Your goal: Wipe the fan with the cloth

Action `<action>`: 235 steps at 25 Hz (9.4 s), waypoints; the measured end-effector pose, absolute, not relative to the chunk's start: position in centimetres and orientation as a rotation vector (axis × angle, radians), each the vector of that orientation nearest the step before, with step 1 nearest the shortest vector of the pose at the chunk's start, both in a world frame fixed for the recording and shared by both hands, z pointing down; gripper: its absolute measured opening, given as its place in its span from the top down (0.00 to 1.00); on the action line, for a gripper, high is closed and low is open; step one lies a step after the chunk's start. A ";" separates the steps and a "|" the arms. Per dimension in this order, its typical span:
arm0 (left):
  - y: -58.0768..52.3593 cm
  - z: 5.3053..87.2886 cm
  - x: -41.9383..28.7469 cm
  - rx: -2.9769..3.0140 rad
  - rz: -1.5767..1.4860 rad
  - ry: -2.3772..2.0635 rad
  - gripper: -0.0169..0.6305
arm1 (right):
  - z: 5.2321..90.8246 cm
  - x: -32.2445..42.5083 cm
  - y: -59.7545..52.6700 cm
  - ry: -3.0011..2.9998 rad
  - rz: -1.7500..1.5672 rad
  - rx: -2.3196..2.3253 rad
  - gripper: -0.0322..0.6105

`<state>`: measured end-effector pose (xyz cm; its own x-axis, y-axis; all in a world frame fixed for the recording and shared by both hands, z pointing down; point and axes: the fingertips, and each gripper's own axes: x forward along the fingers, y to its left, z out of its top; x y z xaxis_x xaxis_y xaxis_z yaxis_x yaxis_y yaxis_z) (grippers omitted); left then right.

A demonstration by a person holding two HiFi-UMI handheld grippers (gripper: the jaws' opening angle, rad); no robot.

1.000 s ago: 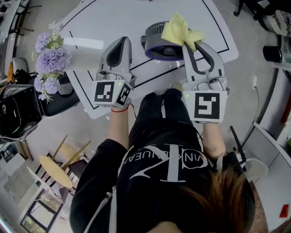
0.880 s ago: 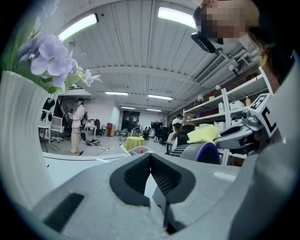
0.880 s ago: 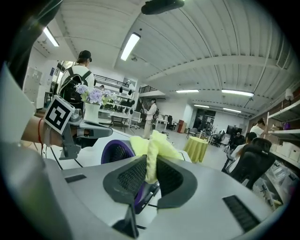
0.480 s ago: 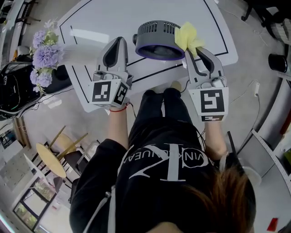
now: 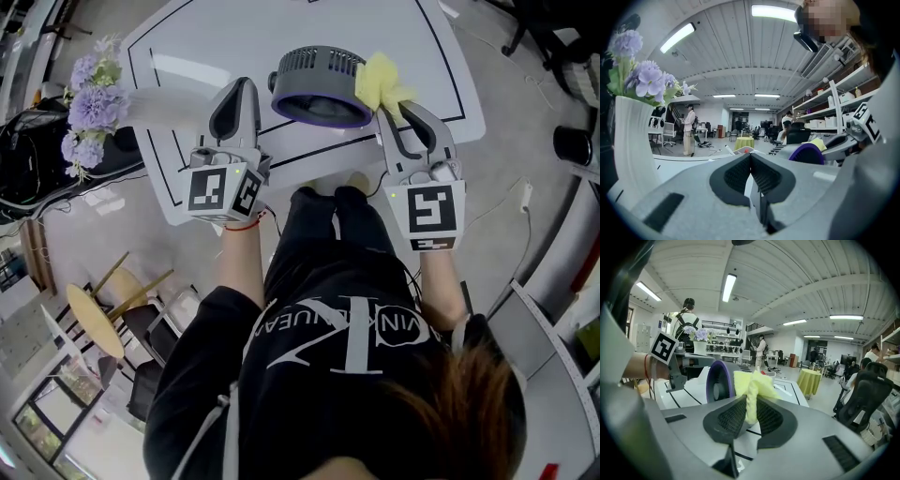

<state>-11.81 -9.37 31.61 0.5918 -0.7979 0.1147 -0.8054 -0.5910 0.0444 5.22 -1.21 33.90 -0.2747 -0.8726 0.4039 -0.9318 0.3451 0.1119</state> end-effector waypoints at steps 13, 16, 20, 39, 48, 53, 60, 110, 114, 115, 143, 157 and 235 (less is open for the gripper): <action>-10.6 31.1 -13.5 2.675 0.087 -1.426 0.96 | 28.3 0.3 -4.8 -2.307 -0.007 1.332 0.86; -11.5 30.6 -13.9 2.683 0.070 -1.421 0.96 | 28.0 -1.1 -6.0 -2.282 -0.039 1.282 0.85; -12.8 30.5 -14.2 2.722 0.094 -1.403 0.96 | 28.4 -3.2 -7.7 -2.240 -0.071 1.156 0.86; -11.7 32.8 -7.6 2.941 0.285 -0.532 0.96 | 30.6 -7.0 -11.0 -2.092 -0.060 0.819 0.86; -11.4 32.2 -7.3 2.957 0.256 -0.490 0.96 | 30.3 -6.4 -10.7 -2.175 0.032 0.897 0.86; -10.7 31.1 -6.6 2.944 0.267 -0.571 0.96 | 29.5 -5.3 -10.2 -2.231 0.008 0.874 0.86; -10.2 29.2 -4.4 2.918 0.316 -0.755 0.96 | 28.3 -2.3 -8.8 -2.326 0.012 0.812 0.86; -5.9 26.6 -4.9 2.518 0.094 -1.771 0.96 | 35.5 5.3 -3.7 -2.396 0.040 0.578 0.85; -5.0 26.4 -3.0 2.522 0.042 -1.753 0.96 | 35.9 5.9 -3.3 -2.431 0.071 0.593 0.85; -4.8 26.4 -2.5 2.524 0.041 -1.746 0.96 | 36.0 6.1 -3.2 -2.438 0.079 0.602 0.85; -3.5 25.5 3.7 2.531 -0.082 -1.577 0.96 | 31.9 8.9 -8.6 -2.412 0.036 0.813 0.86; -6.5 23.9 -5.7 1.965 0.156 -2.454 0.96 | 29.0 5.6 -11.8 -2.590 -0.200 0.033 0.86; -3.3 30.7 -5.3 1.358 0.299 -2.658 0.96 | 33.4 5.9 -10.1 -2.490 -0.789 -0.709 0.86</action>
<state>-5.34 -3.33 30.65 -0.5823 -0.7840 0.2152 -0.8122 0.5726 -0.1119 5.93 -10.08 33.38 -0.7760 0.3368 0.5334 0.5825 0.7071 0.4009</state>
